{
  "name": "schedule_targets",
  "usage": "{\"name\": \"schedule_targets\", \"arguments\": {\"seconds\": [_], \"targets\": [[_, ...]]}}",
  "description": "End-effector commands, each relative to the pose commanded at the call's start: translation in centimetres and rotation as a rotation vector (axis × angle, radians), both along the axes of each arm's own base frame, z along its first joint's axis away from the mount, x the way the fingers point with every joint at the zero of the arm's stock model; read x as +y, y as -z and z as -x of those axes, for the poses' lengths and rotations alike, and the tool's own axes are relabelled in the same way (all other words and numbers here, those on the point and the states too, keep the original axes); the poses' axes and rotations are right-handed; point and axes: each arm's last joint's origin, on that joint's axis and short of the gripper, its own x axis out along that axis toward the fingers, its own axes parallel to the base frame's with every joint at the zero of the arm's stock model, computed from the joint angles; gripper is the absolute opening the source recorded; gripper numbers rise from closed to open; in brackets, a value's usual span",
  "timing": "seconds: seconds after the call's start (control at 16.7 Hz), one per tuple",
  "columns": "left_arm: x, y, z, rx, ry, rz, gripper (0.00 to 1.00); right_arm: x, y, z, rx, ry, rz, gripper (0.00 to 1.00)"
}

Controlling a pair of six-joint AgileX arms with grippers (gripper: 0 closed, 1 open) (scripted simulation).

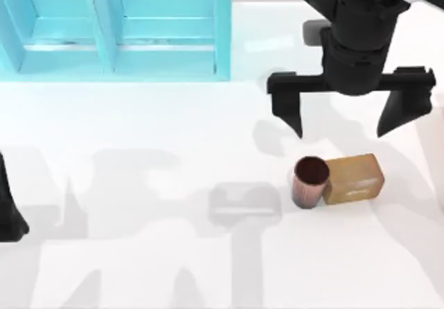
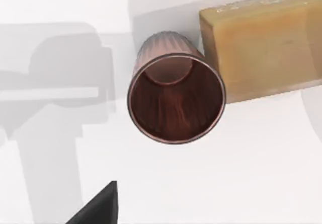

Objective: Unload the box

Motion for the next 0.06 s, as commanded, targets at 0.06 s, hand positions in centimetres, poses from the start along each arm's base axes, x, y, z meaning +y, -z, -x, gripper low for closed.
{"name": "schedule_targets", "arguments": {"seconds": [0.06], "targets": [[0.00,0.00,0.00,0.000,0.000,0.000,1.00,-0.01,-0.05,0.01,0.000,0.000,0.000,1.00]]}}
